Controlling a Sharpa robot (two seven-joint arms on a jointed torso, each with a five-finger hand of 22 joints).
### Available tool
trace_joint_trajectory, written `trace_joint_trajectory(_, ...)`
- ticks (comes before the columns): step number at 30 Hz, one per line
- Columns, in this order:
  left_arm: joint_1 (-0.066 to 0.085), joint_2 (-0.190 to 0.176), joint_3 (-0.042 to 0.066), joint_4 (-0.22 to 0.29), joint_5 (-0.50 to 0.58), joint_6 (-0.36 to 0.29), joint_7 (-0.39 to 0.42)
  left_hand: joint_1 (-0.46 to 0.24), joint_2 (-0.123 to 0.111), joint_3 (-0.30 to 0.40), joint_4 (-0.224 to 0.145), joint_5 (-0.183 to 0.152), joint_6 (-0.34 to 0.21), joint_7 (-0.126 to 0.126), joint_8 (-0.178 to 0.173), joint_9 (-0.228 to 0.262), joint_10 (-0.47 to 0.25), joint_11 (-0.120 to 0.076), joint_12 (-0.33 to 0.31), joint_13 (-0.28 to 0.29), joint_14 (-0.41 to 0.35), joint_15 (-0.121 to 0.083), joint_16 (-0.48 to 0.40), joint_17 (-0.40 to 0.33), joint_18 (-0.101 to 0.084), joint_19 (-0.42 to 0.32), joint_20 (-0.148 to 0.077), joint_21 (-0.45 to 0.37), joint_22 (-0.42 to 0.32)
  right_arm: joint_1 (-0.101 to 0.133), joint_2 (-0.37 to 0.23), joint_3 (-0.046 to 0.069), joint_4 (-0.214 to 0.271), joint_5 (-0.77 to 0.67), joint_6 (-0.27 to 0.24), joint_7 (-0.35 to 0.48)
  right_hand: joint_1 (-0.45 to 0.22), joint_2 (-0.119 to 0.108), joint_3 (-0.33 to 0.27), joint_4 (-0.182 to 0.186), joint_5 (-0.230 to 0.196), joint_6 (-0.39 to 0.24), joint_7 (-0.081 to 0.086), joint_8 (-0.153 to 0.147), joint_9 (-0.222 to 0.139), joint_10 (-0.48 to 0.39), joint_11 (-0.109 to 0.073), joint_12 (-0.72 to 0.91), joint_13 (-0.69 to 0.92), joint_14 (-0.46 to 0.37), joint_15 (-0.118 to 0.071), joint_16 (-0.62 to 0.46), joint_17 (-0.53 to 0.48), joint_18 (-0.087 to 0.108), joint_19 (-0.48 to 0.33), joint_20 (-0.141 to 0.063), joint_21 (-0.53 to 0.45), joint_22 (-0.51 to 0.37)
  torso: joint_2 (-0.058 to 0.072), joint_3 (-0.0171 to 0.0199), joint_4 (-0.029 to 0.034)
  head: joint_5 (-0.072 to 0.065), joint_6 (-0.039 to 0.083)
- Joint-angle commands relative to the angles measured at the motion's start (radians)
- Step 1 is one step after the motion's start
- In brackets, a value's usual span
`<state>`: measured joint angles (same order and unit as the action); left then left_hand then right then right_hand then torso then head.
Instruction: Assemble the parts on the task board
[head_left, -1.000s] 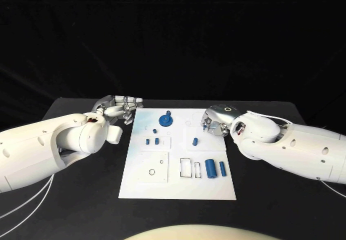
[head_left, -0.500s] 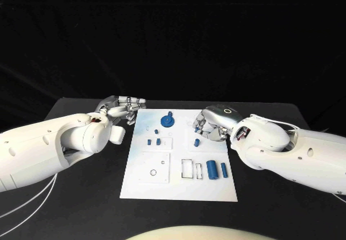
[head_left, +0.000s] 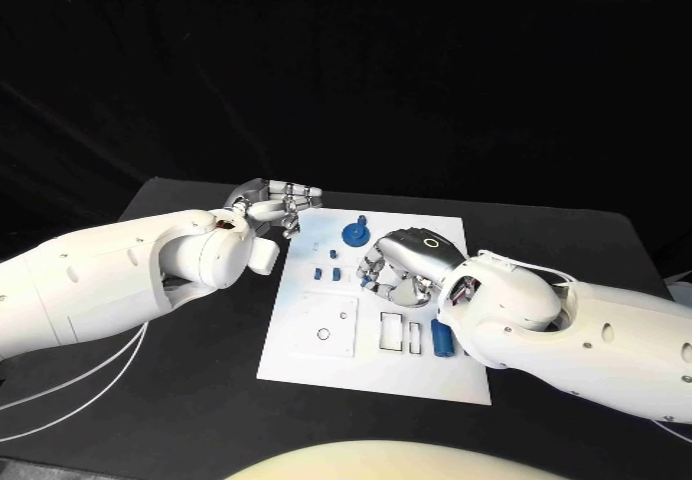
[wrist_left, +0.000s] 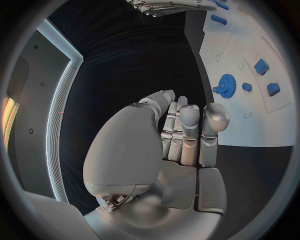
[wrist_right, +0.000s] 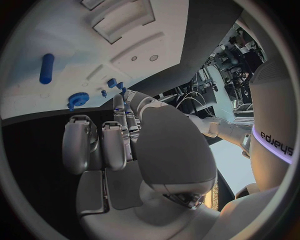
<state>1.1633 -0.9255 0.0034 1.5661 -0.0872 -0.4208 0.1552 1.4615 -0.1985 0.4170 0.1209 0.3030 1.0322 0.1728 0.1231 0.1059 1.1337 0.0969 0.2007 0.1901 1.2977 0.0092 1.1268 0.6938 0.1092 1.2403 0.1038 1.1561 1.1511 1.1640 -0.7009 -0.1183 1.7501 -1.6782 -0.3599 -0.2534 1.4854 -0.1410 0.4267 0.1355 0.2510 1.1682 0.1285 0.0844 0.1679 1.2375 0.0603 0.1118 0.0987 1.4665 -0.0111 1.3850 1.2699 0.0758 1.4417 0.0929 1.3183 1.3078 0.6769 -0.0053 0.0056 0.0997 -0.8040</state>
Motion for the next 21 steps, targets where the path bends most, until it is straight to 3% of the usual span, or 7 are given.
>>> trace_joint_trajectory(1, 0.001, 0.005, 0.001, 0.005, -0.005, 0.023, 0.001, 0.0, 0.007, 0.0, -0.005, 0.002, -0.008, -0.002, -0.005, -0.001, -0.008, 0.001, 0.003, 0.002, 0.003, 0.007, 0.002, 0.0, 0.009, 0.005, 0.002, -0.004, 0.0, -0.017, 0.018, -0.003, -0.015, -0.001, 0.025, 0.02, -0.012, 0.003, 0.007, -0.003, 0.0, 0.007, -0.002, 0.003, 0.002, 0.006, 0.001, -0.004, 0.0, 0.046, -0.005, -0.004, -0.001, -0.019, 0.006, -0.003, -0.001, 0.147, 0.003, 0.0004, -0.0033, 0.023, -0.006)
trace_joint_trajectory(5, 0.001, 0.009, 0.001, 0.005, -0.017, 0.03, -0.002, 0.0, 0.009, 0.001, -0.005, 0.003, -0.009, -0.002, -0.005, -0.001, -0.009, 0.001, 0.004, 0.002, 0.003, 0.008, 0.004, 0.003, 0.009, 0.006, 0.002, -0.003, 0.001, -0.041, 0.046, -0.006, -0.04, -0.012, 0.03, 0.029, -0.014, 0.002, 0.009, -0.007, 0.005, 0.008, -0.002, 0.002, 0.003, 0.008, 0.001, -0.004, -0.001, 0.046, -0.005, -0.003, -0.001, -0.019, 0.005, -0.003, -0.003, 0.147, 0.002, 0.0012, -0.0008, 0.031, -0.007)
trace_joint_trajectory(8, 0.001, 0.011, 0.001, 0.005, -0.026, 0.034, -0.002, 0.0, 0.009, 0.001, -0.006, 0.003, -0.009, -0.002, -0.005, -0.001, -0.01, 0.001, 0.004, 0.002, 0.003, 0.008, 0.004, 0.002, 0.008, 0.007, 0.003, -0.002, 0.002, -0.054, 0.062, -0.008, -0.056, -0.017, 0.032, 0.034, -0.014, 0.002, 0.01, -0.007, 0.005, 0.008, -0.002, 0.002, 0.003, 0.008, 0.001, -0.004, -0.001, 0.046, -0.005, -0.003, -0.001, -0.019, 0.005, -0.003, -0.003, 0.147, 0.003, 0.0015, -0.0029, 0.039, -0.011)
trace_joint_trajectory(16, 0.001, 0.014, 0.001, 0.006, -0.034, 0.041, -0.004, 0.0, 0.009, 0.001, -0.006, 0.003, -0.01, -0.002, -0.005, -0.002, -0.01, 0.001, 0.004, 0.002, 0.003, 0.008, 0.004, 0.003, 0.008, 0.007, 0.003, -0.002, 0.002, -0.076, 0.099, -0.01, -0.1, -0.031, 0.042, 0.039, -0.015, 0.002, 0.01, -0.009, 0.007, 0.008, -0.002, 0.002, 0.003, 0.008, 0.001, -0.005, -0.001, 0.046, -0.005, -0.003, -0.001, -0.019, 0.005, -0.003, -0.002, 0.147, 0.003, 0.0017, -0.0026, 0.054, -0.019)
trace_joint_trajectory(21, 0.001, 0.014, 0.001, 0.007, -0.035, 0.044, -0.005, 0.001, 0.01, 0.001, -0.006, 0.004, -0.011, -0.001, -0.005, -0.002, -0.013, 0.001, 0.006, 0.003, 0.004, 0.008, 0.005, 0.004, 0.008, 0.008, 0.003, -0.001, 0.004, -0.086, 0.108, -0.01, -0.112, -0.033, 0.044, 0.04, -0.017, 0.002, 0.011, -0.009, 0.008, 0.008, -0.002, 0.002, 0.003, 0.008, 0.001, -0.005, -0.001, 0.046, -0.005, -0.003, -0.001, -0.019, 0.005, -0.003, -0.003, 0.147, 0.004, 0.002, -0.0024, 0.057, -0.016)
